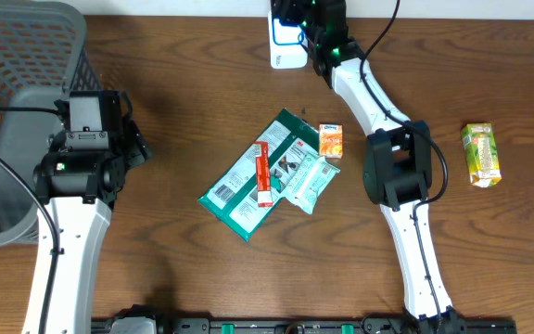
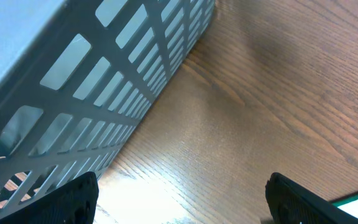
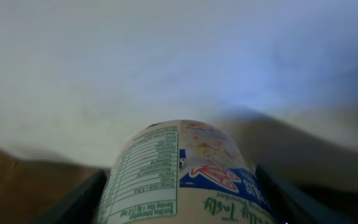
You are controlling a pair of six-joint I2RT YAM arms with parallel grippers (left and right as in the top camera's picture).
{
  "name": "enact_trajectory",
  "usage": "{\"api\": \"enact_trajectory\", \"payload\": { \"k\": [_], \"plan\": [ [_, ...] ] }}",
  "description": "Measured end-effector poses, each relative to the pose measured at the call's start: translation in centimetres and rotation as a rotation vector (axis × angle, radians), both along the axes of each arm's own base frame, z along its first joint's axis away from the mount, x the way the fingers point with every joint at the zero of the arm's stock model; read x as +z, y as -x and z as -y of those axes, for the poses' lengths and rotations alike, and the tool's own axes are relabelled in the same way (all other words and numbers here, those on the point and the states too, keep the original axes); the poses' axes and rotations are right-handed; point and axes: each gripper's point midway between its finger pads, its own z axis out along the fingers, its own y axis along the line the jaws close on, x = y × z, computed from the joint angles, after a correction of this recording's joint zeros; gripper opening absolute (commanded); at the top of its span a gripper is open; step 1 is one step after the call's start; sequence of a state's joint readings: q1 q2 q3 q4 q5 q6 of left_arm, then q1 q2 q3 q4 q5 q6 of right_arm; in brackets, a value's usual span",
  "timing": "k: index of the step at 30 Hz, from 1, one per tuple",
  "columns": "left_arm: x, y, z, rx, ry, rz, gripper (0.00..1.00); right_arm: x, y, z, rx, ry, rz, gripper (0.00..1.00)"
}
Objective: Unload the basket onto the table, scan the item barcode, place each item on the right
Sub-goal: 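Raise the Knorr jar up to the scanner and hold it there, then carry the Knorr jar right and set it beside the tea box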
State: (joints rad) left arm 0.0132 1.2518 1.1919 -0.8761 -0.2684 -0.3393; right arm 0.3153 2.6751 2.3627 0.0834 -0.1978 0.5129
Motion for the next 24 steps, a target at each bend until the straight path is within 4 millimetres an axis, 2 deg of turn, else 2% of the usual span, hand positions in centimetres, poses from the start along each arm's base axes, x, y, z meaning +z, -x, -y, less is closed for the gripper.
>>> {"api": "enact_trajectory", "payload": {
  "k": [5, 8, 11, 13, 15, 18, 21, 24],
  "plan": [
    [0.0, 0.0, 0.0, 0.0, 0.0, -0.001, 0.87, -1.7, 1.9, 0.0, 0.037, 0.049, -0.153, 0.17],
    [0.0, 0.0, 0.0, 0.0, 0.0, -0.001, 0.87, -0.8, 4.6, 0.9, 0.055, 0.122, -0.276, 0.17],
    [0.0, 0.0, 0.0, 0.0, 0.0, -0.002, 0.87, 2.2, 8.8, 2.5, 0.082, 0.209, -0.389, 0.11],
    [0.0, 0.0, 0.0, 0.0, 0.0, -0.002, 0.87, 5.8, 12.3, 4.2, 0.102, 0.273, -0.431, 0.09],
    [0.0, 0.0, 0.0, 0.0, 0.0, -0.002, 0.87, 8.3, 15.7, 6.1, 0.115, 0.327, -0.478, 0.1],
    [0.0, 0.0, 0.0, 0.0, 0.0, -0.001, 0.87, 10.4, 20.1, 9.3, 0.126, 0.415, -0.557, 0.11],
    [0.0, 0.0, 0.0, 0.0, 0.0, -0.001, 0.87, 8.7, 23.4, 11.9, 0.149, 0.49, -0.698, 0.09],
    [0.0, 0.0, 0.0, 0.0, 0.0, -0.001, 0.87, 4.8, 24.8, 13.8, 0.158, 0.543, -0.841, 0.08]
  ]
}}
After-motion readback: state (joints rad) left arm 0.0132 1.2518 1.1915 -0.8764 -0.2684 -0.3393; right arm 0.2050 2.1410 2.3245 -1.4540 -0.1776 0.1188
